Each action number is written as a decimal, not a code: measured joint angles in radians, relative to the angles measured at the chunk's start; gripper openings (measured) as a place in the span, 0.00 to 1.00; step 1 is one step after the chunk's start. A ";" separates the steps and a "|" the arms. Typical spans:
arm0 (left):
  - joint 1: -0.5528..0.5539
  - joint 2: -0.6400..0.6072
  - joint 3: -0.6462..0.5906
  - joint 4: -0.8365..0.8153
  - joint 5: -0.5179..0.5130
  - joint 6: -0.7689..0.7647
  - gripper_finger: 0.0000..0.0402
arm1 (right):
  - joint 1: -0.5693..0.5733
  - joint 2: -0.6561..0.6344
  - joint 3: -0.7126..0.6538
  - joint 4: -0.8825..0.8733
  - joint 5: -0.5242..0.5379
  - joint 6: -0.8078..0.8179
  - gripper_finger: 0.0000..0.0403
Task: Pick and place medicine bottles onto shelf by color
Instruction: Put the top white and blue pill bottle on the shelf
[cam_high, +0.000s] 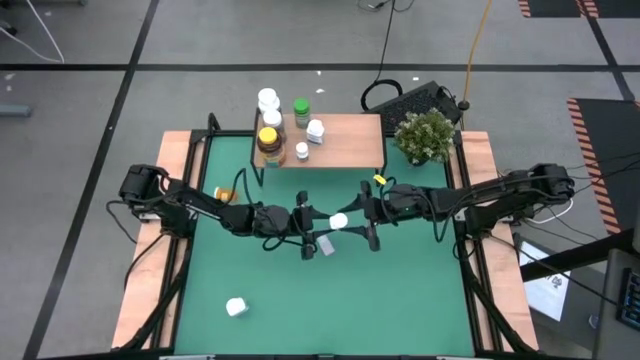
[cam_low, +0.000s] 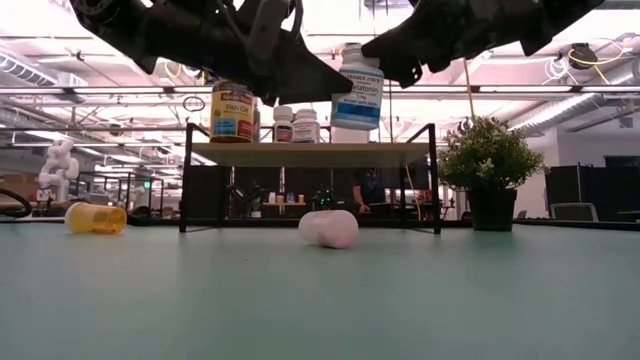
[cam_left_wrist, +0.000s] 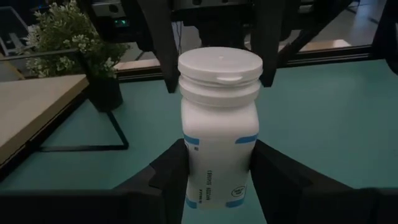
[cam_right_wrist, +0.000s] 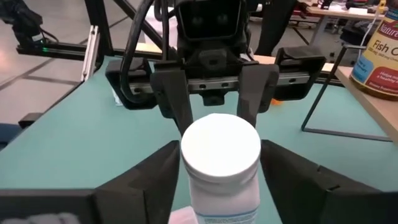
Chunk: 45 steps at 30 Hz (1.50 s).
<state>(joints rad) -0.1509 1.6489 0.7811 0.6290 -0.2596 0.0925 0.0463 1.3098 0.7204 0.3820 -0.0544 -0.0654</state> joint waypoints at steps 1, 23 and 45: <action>0.000 0.000 0.000 0.001 0.000 0.000 0.39 | 0.000 0.000 0.000 0.000 0.000 0.000 0.52; -0.032 -0.022 0.001 -0.149 -0.008 -0.209 0.76 | -0.020 0.001 0.050 -0.066 -0.009 -0.005 0.42; -0.135 -0.039 -0.209 -0.081 -0.167 -0.445 0.79 | -0.389 0.024 0.489 -0.443 -0.053 -0.194 0.42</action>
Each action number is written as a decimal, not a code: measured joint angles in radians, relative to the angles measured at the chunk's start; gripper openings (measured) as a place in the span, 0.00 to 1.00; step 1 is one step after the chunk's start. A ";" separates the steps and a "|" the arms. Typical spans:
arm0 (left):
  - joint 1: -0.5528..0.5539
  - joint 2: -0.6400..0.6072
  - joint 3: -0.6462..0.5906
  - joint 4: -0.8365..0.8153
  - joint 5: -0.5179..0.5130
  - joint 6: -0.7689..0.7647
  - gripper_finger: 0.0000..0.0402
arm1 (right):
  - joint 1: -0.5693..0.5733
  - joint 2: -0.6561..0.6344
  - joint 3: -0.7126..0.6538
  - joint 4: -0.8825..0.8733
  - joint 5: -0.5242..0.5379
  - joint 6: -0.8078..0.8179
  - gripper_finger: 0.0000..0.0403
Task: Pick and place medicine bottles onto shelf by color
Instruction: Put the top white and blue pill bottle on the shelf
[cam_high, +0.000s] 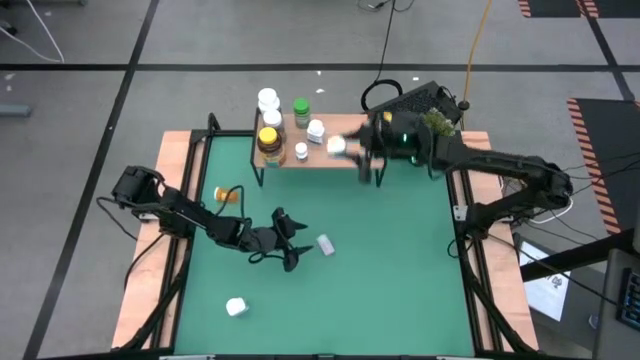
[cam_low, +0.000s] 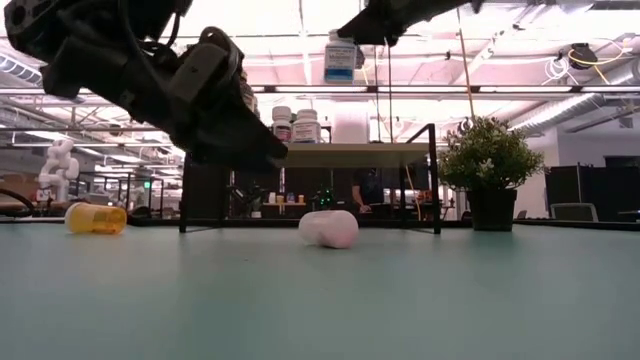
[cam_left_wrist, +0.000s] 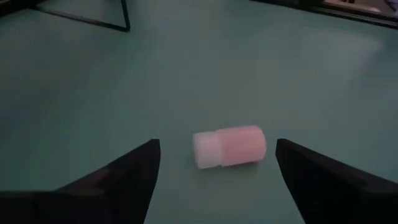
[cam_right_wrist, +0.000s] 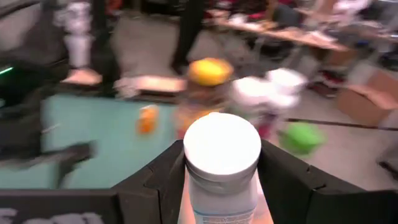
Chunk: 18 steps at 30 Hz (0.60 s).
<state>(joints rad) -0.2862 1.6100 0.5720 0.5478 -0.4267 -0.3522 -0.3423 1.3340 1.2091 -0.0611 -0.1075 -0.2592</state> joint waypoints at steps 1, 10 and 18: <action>0.001 0.000 -0.004 0.001 -0.001 -0.001 0.78 | -0.034 0.016 0.034 -0.011 -0.004 -0.005 0.42; -0.001 0.000 -0.008 0.008 -0.001 0.013 0.76 | -0.272 0.264 0.228 -0.064 -0.201 -0.017 0.42; -0.029 0.000 -0.008 -0.014 -0.001 0.009 0.76 | -0.405 0.398 0.237 -0.071 -0.323 -0.003 0.42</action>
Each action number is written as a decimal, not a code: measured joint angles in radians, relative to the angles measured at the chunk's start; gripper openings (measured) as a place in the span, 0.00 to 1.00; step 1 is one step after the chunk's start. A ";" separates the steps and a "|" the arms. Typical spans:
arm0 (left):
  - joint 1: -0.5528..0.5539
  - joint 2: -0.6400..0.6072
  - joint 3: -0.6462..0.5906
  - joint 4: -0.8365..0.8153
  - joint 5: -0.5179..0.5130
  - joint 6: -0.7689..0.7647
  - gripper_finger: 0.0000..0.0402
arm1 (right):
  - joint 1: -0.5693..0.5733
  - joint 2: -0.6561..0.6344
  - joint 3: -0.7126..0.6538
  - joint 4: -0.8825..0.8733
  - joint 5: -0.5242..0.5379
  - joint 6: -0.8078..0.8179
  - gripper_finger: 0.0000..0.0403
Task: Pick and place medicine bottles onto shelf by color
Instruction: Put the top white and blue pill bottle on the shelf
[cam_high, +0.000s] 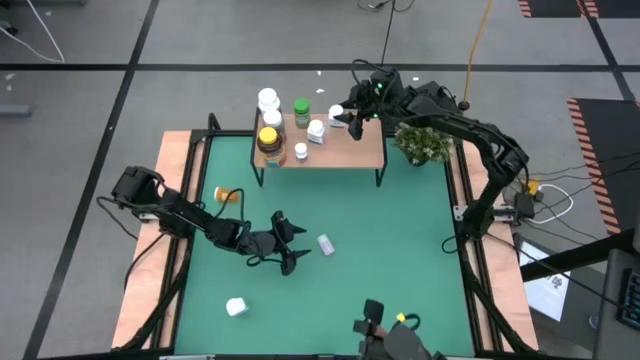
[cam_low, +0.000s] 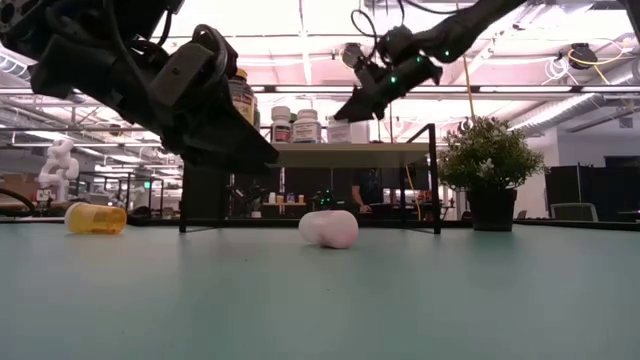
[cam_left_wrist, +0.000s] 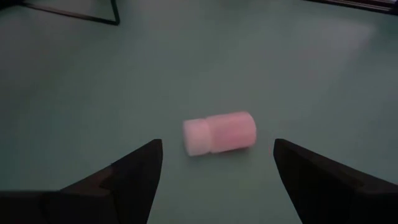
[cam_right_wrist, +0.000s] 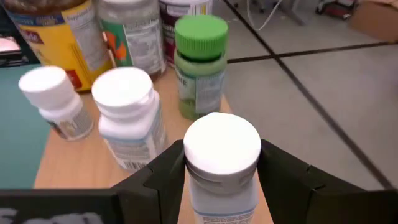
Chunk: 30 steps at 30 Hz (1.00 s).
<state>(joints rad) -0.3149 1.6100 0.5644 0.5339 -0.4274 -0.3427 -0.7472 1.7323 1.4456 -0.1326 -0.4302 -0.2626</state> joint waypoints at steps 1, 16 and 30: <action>0.000 0.000 0.000 0.001 0.000 0.000 0.76 | -0.009 0.008 0.000 0.000 -0.021 0.000 0.42; 0.013 0.000 0.000 0.022 -0.001 -0.008 0.76 | -0.026 0.030 0.001 0.044 -0.096 -0.095 0.48; 0.011 0.000 0.000 0.018 -0.001 -0.019 0.76 | -0.025 0.030 -0.003 0.045 -0.068 -0.104 0.49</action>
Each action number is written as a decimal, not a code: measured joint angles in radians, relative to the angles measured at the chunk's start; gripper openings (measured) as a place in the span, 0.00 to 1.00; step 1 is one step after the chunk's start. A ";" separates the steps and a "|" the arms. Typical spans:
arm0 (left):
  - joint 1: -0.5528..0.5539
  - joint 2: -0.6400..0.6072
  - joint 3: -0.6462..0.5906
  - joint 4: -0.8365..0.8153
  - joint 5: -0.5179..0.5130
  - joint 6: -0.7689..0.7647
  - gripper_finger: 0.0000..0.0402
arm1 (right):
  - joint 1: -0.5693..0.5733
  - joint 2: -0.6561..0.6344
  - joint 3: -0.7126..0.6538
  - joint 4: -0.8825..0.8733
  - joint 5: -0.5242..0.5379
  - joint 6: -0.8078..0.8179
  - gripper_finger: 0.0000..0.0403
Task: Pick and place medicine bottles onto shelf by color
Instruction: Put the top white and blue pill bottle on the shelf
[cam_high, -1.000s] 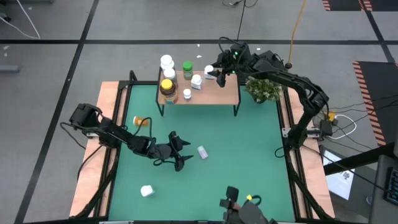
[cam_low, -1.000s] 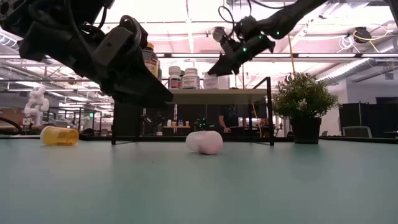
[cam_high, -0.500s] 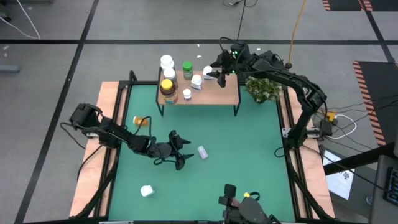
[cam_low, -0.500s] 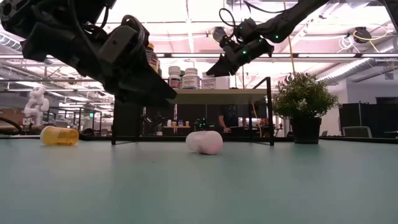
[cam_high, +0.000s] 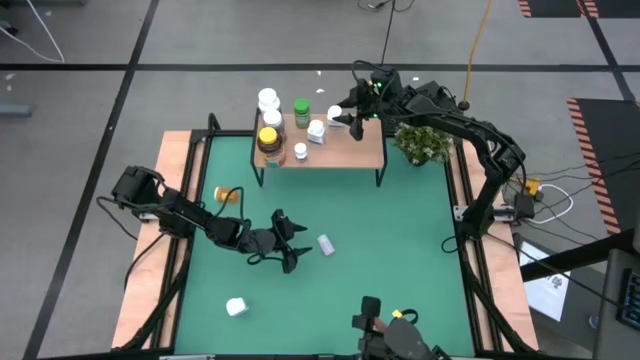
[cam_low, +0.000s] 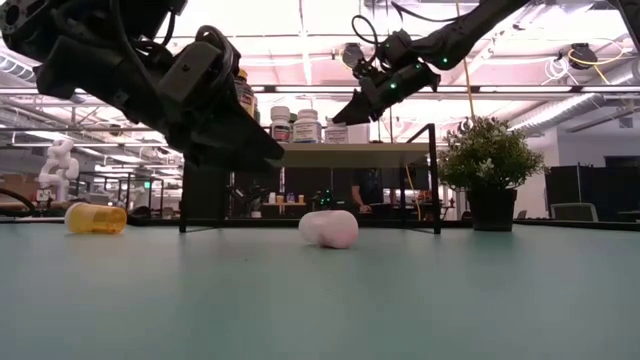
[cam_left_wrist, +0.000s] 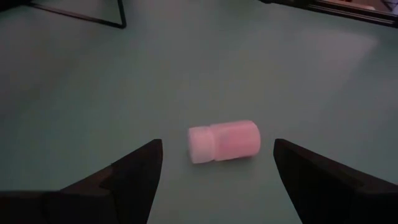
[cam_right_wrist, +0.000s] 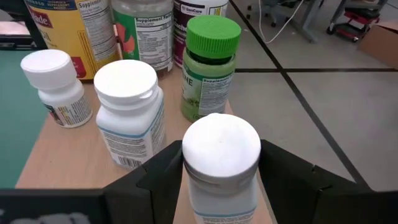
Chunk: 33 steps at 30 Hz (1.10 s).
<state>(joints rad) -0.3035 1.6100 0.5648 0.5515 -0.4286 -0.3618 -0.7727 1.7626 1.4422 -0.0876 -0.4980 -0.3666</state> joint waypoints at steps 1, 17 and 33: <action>0.000 0.000 0.000 -0.001 0.000 0.000 0.76 | 0.000 0.000 0.000 0.000 0.000 0.000 0.49; -0.006 0.000 0.000 -0.011 0.000 -0.008 0.76 | 0.002 -0.011 0.000 0.001 -0.002 -0.020 0.49; -0.006 0.000 0.000 -0.011 0.000 -0.014 0.76 | 0.003 -0.038 0.000 0.007 0.053 0.029 0.70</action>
<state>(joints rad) -0.3092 1.6100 0.5648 0.5402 -0.4282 -0.3756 -0.7700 1.7242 1.4418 -0.0806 -0.4449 -0.3373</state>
